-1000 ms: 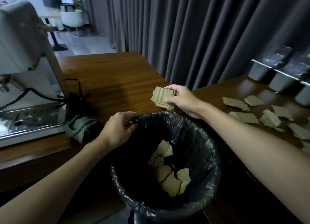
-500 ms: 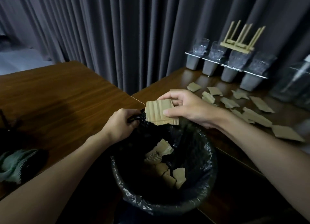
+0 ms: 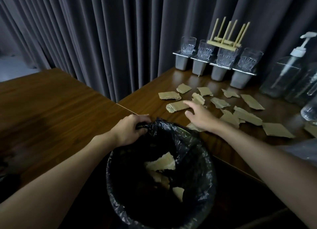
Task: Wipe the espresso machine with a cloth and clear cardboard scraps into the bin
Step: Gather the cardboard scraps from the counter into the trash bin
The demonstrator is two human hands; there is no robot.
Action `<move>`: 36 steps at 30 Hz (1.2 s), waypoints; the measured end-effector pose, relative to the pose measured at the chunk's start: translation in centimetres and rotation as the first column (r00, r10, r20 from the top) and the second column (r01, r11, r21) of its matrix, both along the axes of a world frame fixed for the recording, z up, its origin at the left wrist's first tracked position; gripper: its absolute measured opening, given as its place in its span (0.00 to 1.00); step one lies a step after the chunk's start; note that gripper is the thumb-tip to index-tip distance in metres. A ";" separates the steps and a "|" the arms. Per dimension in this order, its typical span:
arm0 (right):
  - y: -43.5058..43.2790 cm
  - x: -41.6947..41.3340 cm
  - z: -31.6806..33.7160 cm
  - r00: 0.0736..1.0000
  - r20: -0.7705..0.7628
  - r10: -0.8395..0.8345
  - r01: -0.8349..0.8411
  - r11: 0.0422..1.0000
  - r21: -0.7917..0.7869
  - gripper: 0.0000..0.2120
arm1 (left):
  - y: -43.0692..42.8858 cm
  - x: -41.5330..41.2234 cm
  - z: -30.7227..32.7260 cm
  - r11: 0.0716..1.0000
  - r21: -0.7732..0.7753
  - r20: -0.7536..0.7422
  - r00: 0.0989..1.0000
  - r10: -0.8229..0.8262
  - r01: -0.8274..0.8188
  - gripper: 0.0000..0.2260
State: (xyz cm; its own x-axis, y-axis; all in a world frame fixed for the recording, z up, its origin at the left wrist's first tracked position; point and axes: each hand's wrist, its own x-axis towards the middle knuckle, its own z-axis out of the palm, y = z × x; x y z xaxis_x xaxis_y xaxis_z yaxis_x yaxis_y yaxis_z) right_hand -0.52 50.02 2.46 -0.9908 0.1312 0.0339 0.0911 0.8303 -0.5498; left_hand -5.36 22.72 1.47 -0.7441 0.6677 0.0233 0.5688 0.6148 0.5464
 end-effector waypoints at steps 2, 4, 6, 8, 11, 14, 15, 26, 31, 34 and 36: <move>0.2 -0.6 -0.7 0.998 0.035 0.048 -0.049 0.998 0.032 0.24 | 0.5 -0.4 -0.3 0.999 -0.027 0.009 1.000 -0.018 0.018 0.17; 0.2 -1.1 -1.1 0.995 0.068 0.066 -0.073 0.993 0.091 0.25 | 0.9 -0.6 -0.6 0.999 -0.041 0.031 0.999 -0.029 0.030 0.17; 0.3 -1.6 -1.4 0.989 0.132 0.073 -0.090 0.988 0.127 0.25 | 1.0 -0.6 -1.0 0.999 -0.035 0.046 0.999 -0.027 0.029 0.17; 0.5 -1.8 -1.9 0.980 0.182 0.081 -0.116 0.975 0.191 0.24 | 1.0 -0.6 -1.5 1.000 -0.022 0.044 0.999 -0.020 0.021 0.17; 0.6 -2.1 -2.3 0.991 0.100 0.084 -0.107 0.964 0.245 0.21 | 0.9 -0.3 -2.3 1.000 -0.007 0.029 0.999 -0.014 0.014 0.18; 0.6 -2.4 -2.5 0.995 -0.029 0.091 -0.085 0.980 0.178 0.15 | 0.9 -0.1 -3.1 1.000 0.009 0.003 1.000 -0.012 0.012 0.18; 0.6 -2.5 -2.5 0.996 -0.040 0.085 -0.077 0.981 0.177 0.14 | 0.9 -0.1 -3.3 1.000 0.016 -0.003 1.000 -0.006 0.006 0.18; -0.4 -3.7 -3.4 0.999 -0.027 -0.026 0.031 0.978 0.207 0.08 | 1.0 0.0 -3.5 1.000 -0.009 -0.019 1.000 0.007 -0.008 0.19; -0.3 -4.1 -2.6 0.994 0.032 -0.107 0.104 0.990 0.097 0.25 | 1.1 0.3 -3.4 1.000 -0.015 -0.020 1.000 -0.004 0.003 0.18; -0.3 -4.1 -2.0 0.989 0.106 -0.105 0.094 0.990 0.109 0.40 | 1.0 0.4 -3.6 1.000 -0.003 -0.024 1.000 -0.007 0.007 0.18; -0.3 -3.9 -1.7 0.984 0.150 -0.100 0.074 0.983 0.167 0.43 | 0.9 0.5 -3.7 1.000 0.005 -0.023 1.000 -0.012 0.012 0.18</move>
State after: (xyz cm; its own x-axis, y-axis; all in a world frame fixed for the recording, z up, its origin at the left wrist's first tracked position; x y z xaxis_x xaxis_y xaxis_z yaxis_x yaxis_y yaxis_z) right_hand -4.40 49.72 0.77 -0.9704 0.2225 -0.0937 0.2414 0.8916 -0.3832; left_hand -4.88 23.67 -2.25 -0.7354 0.6761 0.0441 0.5884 0.6050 0.5365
